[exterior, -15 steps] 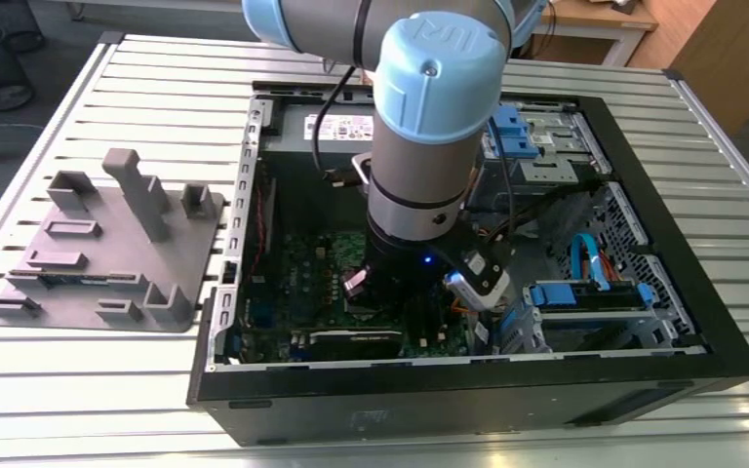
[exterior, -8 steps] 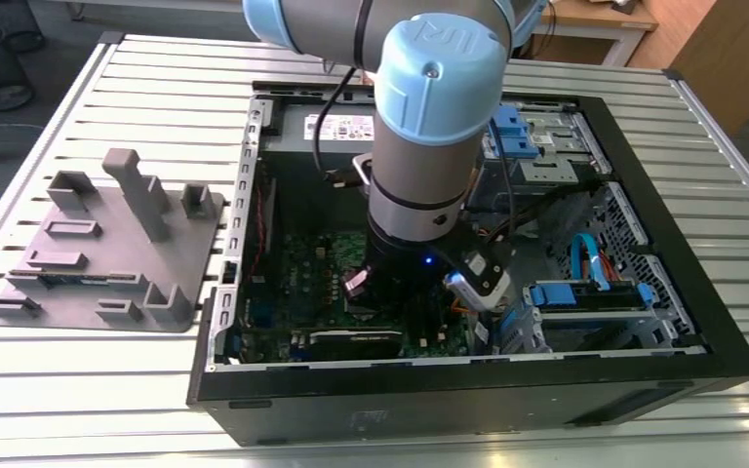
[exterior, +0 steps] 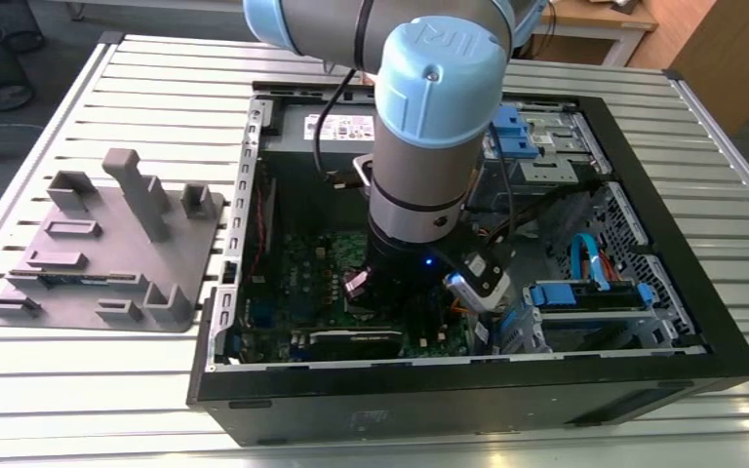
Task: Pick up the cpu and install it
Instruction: 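Install the first cpu locking lever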
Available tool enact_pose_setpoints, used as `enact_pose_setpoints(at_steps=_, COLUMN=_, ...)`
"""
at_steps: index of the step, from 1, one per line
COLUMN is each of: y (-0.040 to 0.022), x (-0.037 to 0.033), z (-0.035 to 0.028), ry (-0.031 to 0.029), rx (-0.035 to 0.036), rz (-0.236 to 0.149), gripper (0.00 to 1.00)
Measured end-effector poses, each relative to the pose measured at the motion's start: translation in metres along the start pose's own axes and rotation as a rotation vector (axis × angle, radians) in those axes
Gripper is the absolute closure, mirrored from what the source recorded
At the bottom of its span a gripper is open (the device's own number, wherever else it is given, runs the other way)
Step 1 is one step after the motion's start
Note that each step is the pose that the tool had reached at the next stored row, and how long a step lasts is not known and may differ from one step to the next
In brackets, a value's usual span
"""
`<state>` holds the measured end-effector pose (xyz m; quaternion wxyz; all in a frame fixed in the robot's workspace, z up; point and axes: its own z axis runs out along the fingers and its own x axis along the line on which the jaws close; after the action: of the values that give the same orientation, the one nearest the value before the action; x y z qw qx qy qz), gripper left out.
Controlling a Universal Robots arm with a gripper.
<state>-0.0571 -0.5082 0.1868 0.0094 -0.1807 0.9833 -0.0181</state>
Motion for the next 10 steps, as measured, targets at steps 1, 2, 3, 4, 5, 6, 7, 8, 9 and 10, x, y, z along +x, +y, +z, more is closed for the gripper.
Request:
enact_pose_setpoints(at_steps=1, y=0.0000, x=0.0000, z=0.0000, ry=0.0000, rx=-0.0001, rz=0.000, gripper=0.89)
enact_pose_setpoints(at_steps=2, y=0.0000, x=0.0000, z=-0.0006, ry=0.0000, rx=-0.0001, rz=0.000, gripper=0.89)
enact_pose_setpoints(at_steps=3, y=-0.0001, x=0.0000, z=-0.0020, ry=-0.0003, rx=-0.0006, rz=0.000, gripper=0.89)
enact_pose_setpoints(at_steps=4, y=-0.0001, x=-0.0001, z=-0.0042, ry=-0.0007, rx=-0.0012, rz=0.000, gripper=0.89)
enact_pose_setpoints(at_steps=5, y=-0.0002, x=-0.0002, z=-0.0069, ry=-0.0007, rx=-0.0009, rz=0.000, gripper=0.89)
enact_pose_setpoints(at_steps=6, y=-0.0004, x=-0.0001, z=-0.0099, ry=-0.0003, rx=-0.0005, rz=0.000, gripper=0.89)
enact_pose_setpoints(at_steps=7, y=-0.0005, x=-0.0002, z=-0.0127, ry=-0.0003, rx=-0.0007, rz=0.000, gripper=0.89)
enact_pose_setpoints(at_steps=8, y=-0.0006, x=-0.0002, z=-0.0156, ry=-0.0003, rx=-0.0007, rz=0.000, gripper=0.89)
enact_pose_setpoints(at_steps=9, y=-0.0007, x=-0.0002, z=-0.0185, ry=-0.0002, rx=-0.0006, rz=0.000, gripper=0.89)
enact_pose_setpoints(at_steps=10, y=-0.0008, x=-0.0002, z=-0.0210, ry=-0.0002, rx=-0.0006, rz=0.000, gripper=0.89)
